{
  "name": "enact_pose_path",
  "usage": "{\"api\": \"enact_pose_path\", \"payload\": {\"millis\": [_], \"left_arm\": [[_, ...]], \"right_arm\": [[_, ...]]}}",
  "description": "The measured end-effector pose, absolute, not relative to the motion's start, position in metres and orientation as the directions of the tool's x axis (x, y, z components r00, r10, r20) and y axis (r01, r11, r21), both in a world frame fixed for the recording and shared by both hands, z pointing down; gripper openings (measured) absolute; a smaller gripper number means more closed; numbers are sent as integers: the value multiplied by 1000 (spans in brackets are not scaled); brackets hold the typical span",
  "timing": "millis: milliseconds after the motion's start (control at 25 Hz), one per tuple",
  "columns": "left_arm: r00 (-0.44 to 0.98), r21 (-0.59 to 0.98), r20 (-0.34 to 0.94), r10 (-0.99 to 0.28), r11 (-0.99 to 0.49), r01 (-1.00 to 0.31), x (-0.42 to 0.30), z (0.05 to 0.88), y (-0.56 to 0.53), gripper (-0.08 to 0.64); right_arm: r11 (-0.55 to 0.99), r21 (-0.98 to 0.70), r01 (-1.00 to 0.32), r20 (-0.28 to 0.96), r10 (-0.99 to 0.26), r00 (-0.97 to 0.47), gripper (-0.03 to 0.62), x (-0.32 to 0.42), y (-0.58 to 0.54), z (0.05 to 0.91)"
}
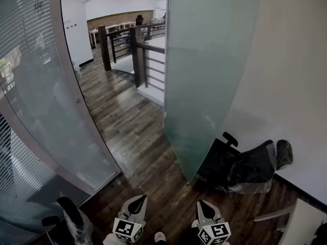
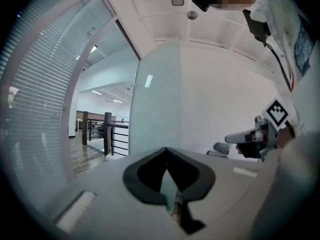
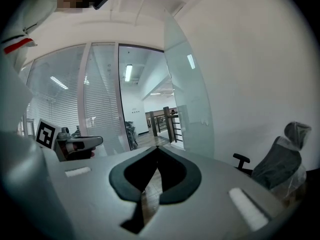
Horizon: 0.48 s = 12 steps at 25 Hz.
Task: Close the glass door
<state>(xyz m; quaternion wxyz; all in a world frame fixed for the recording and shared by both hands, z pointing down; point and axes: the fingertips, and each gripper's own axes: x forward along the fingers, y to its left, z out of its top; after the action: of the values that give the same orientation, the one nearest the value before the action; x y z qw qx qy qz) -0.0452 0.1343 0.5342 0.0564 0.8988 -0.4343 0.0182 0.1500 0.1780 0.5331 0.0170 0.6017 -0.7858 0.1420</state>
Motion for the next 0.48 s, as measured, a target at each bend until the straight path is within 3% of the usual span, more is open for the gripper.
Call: {"api": "enact_pose_path", "payload": {"millis": [480], "left_arm": [[632, 74, 105, -768, -628, -775, 63, 537, 90, 2]], "right_arm": [[221, -230, -948, 195, -944, -267, 3, 254, 144, 534]]}}
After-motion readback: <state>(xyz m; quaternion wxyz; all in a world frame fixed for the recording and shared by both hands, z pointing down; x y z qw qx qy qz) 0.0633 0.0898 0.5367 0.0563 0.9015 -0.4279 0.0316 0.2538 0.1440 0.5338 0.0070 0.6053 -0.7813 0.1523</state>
